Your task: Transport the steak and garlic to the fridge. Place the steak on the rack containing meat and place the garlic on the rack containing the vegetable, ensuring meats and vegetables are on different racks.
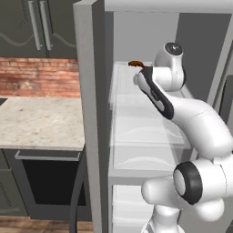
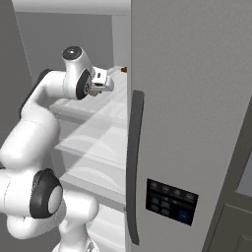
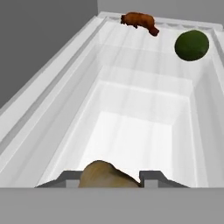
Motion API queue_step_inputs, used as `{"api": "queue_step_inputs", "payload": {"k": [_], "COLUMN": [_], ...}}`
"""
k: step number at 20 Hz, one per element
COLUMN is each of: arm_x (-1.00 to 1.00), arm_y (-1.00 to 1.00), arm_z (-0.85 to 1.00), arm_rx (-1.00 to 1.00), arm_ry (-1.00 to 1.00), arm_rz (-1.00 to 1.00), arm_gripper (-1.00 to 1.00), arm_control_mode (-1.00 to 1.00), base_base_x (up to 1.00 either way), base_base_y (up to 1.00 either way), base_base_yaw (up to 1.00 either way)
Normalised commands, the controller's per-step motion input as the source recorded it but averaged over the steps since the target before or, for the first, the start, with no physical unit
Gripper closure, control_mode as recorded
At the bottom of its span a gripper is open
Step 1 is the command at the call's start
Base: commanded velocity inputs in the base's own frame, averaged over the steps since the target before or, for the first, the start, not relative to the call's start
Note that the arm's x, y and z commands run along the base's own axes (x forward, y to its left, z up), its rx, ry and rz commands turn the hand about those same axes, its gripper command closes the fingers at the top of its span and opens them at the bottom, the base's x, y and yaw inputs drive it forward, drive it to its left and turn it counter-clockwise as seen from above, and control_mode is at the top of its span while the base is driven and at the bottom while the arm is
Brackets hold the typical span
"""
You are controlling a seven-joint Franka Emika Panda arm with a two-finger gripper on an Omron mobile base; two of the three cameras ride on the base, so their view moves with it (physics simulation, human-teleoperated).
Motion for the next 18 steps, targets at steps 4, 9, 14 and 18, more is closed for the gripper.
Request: {"api": "queue_step_inputs", "payload": {"k": [4, 9, 14, 18], "arm_x": [0.56, 0.5, 0.36, 0.29], "arm_y": [-0.01, 0.0, 0.0, 0.0], "arm_z": [-0.27, -0.29, -0.3, -0.23], "arm_rx": [0.0, 0.0, 0.0, 0.0], "arm_ry": [0.01, 0.04, 0.06, 0.04], "arm_rz": [0.0, 0.0, 0.0, 0.0], "arm_gripper": [1.0, 1.0, 1.0, 1.0], "arm_control_mode": [-1.0, -1.0, -1.0, -1.0], "base_base_x": [0.0, 0.0, 0.0, 0.0], "base_base_y": [0.0, 0.0, 0.0, 0.0], "base_base_yaw": [0.0, 0.0, 0.0, 0.0]}}
